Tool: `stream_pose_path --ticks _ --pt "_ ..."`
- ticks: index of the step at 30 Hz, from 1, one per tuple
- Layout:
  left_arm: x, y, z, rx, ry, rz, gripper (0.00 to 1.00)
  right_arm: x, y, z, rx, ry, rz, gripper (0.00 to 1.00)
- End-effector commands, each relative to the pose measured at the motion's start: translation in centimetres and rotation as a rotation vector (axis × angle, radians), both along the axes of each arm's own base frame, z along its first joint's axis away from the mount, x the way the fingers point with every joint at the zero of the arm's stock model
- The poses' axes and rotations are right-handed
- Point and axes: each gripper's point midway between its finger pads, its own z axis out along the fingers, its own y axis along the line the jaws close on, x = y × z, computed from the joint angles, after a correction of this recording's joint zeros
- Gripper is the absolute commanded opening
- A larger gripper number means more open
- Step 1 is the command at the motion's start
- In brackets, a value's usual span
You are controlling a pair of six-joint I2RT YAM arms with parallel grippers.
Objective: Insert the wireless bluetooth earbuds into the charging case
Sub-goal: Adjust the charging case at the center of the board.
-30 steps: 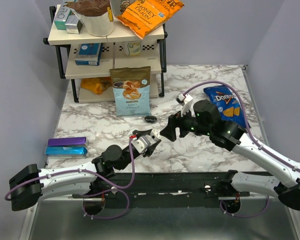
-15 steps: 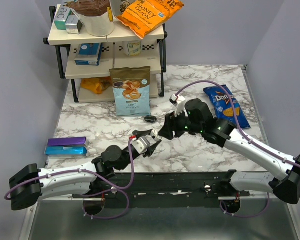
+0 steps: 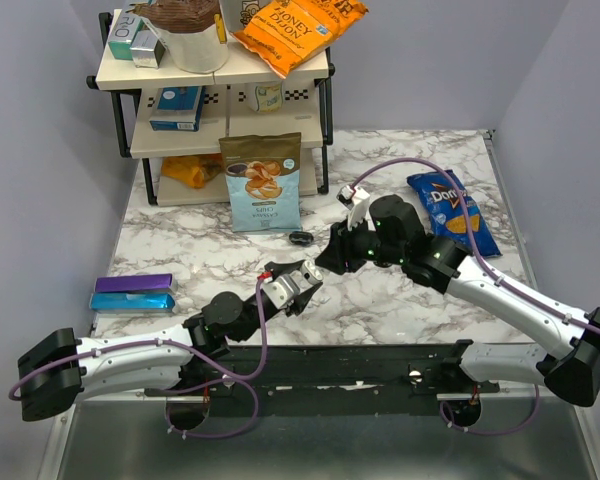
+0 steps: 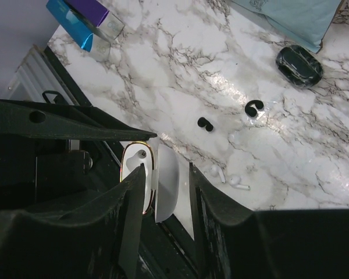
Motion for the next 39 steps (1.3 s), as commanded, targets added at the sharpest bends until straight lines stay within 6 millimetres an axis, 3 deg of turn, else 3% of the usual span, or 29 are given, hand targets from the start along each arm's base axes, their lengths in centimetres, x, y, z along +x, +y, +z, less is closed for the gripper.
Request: stream_pose_path --ticks 1,10,15,19,20,23,24,29,30,31,32,39 --pt "-0.3 0.2 0.9 -0.045 -0.013 -0.003 0.0 0.1 0.8 0.9 0.03 -0.003 0.024 0.43" --pt "-0.2 0.3 1.1 -0.051 -0.016 0.004 0.0 0.0 0.6 -0.1 0.012 0.017 0.02 0.42" --pt "-0.3 0.3 1.2 -0.056 -0.017 0.004 0.0 -0.1 0.5 -0.4 0.006 0.022 0.02 0.36" --pt "-0.2 0.3 1.2 -0.058 -0.014 0.004 0.0 -0.3 0.6 -0.7 0.0 0.027 0.03 0.16" --pt "-0.3 0.2 0.9 -0.052 -0.003 0.003 0.0 -0.3 0.5 -0.7 -0.006 0.023 0.032 0.02" --pt "-0.1 0.1 0.6 -0.04 0.031 0.012 0.02 -0.2 0.1 -0.5 -0.02 -0.002 0.034 0.01" --pt "0.1 0.1 0.4 -0.029 0.046 0.024 0.12 0.0 -0.1 -0.4 -0.027 -0.013 0.029 0.01" --pt "0.6 -0.3 -0.1 0.003 0.101 0.051 0.43 0.0 -1.0 0.5 -0.065 -0.078 0.05 0.01" --pt "0.7 -0.4 -0.2 -0.006 0.122 0.057 0.55 -0.1 -1.0 1.0 -0.06 -0.092 0.054 0.01" --pt "0.9 -0.3 0.0 -0.012 0.124 0.072 0.61 -0.1 -1.1 1.3 -0.062 -0.101 0.055 0.01" --pt "1.0 -0.3 -0.1 -0.011 0.129 0.075 0.98 -0.1 -1.3 1.3 -0.073 -0.108 0.059 0.01" --pt "1.7 -0.5 0.2 0.004 0.162 0.116 0.99 -0.4 -1.7 2.0 -0.082 -0.14 0.074 0.01"
